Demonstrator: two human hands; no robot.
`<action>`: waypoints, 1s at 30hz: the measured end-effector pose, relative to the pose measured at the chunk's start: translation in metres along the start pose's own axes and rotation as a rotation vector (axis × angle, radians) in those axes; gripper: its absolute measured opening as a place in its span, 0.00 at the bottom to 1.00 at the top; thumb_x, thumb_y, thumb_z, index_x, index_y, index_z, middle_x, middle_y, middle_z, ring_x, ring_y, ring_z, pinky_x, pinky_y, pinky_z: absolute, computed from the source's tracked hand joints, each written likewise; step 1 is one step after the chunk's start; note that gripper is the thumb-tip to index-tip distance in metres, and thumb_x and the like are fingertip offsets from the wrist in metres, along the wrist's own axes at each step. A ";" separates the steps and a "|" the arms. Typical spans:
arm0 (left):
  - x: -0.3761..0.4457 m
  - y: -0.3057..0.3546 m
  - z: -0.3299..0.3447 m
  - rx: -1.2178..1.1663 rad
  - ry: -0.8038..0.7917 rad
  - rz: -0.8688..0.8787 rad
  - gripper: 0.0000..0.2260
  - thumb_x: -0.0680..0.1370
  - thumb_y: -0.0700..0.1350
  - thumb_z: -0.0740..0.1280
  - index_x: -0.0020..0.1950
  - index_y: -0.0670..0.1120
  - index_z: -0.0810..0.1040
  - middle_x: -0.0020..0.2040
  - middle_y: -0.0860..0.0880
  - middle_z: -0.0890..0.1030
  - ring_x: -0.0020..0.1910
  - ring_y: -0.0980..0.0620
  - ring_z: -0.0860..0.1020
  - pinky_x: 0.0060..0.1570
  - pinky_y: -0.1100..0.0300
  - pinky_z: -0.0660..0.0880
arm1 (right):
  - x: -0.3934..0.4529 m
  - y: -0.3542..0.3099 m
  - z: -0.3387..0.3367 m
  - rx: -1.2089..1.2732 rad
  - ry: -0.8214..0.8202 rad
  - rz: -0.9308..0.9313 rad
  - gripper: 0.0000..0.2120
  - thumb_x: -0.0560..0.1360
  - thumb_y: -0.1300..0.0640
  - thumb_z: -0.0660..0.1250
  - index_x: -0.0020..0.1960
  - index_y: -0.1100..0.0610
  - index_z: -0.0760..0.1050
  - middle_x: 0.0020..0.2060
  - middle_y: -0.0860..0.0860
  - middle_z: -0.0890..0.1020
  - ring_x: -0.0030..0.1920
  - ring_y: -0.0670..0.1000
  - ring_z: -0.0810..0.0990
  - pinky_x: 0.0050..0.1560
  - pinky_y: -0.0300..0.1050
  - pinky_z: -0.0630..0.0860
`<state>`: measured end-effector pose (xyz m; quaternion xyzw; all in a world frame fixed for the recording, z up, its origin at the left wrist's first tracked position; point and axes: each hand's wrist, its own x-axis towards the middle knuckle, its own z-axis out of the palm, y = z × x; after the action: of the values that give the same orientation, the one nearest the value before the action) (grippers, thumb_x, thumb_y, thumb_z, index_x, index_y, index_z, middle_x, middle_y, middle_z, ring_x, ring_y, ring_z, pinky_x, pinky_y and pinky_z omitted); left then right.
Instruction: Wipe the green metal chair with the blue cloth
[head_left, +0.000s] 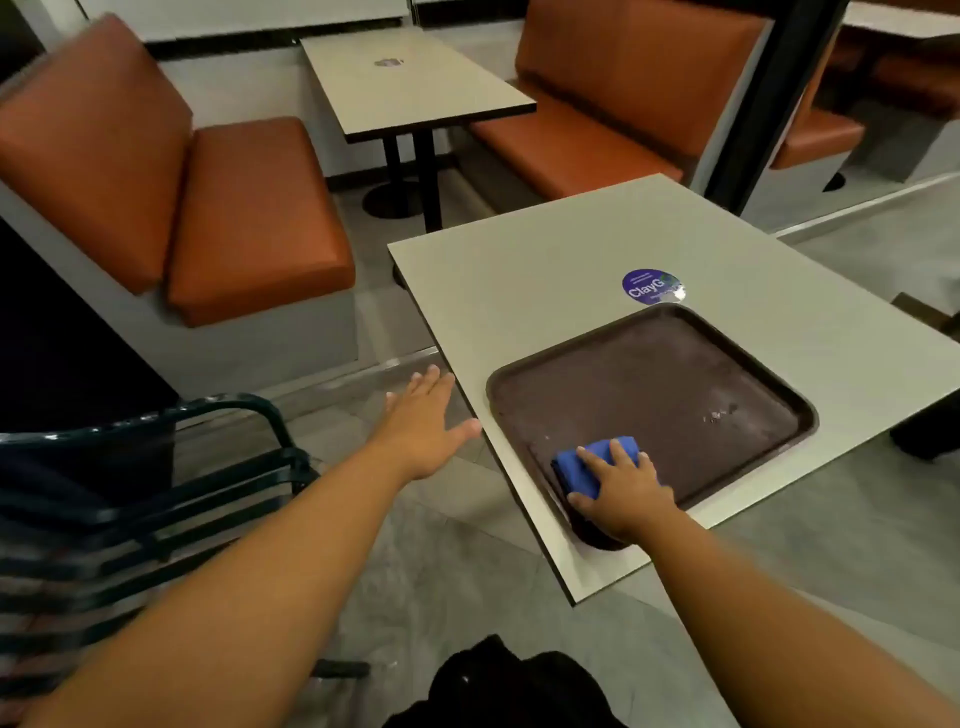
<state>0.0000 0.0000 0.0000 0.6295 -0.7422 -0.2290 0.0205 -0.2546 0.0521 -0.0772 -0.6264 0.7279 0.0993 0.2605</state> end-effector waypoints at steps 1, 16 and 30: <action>0.000 0.002 0.001 0.028 0.002 -0.004 0.34 0.79 0.61 0.57 0.79 0.49 0.47 0.79 0.49 0.43 0.77 0.50 0.42 0.73 0.48 0.41 | 0.001 0.001 0.001 -0.032 0.015 -0.027 0.35 0.75 0.35 0.57 0.76 0.40 0.46 0.78 0.51 0.46 0.75 0.63 0.48 0.69 0.63 0.60; -0.024 -0.012 -0.002 -0.064 -0.028 -0.102 0.33 0.79 0.60 0.59 0.79 0.52 0.49 0.79 0.51 0.47 0.77 0.51 0.44 0.75 0.48 0.46 | 0.005 -0.032 -0.035 1.004 0.206 -0.099 0.13 0.70 0.59 0.68 0.52 0.50 0.71 0.45 0.53 0.78 0.40 0.51 0.78 0.38 0.48 0.76; -0.102 -0.056 -0.023 -0.895 0.047 -0.334 0.05 0.75 0.42 0.70 0.49 0.43 0.78 0.44 0.44 0.82 0.38 0.56 0.78 0.36 0.68 0.73 | -0.030 -0.153 -0.021 1.472 -0.994 -0.397 0.41 0.60 0.45 0.80 0.68 0.58 0.70 0.56 0.59 0.79 0.50 0.56 0.78 0.47 0.50 0.75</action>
<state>0.0797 0.0832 0.0263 0.6744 -0.4587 -0.5121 0.2693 -0.1104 0.0381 -0.0163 -0.3005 0.2899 -0.1785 0.8909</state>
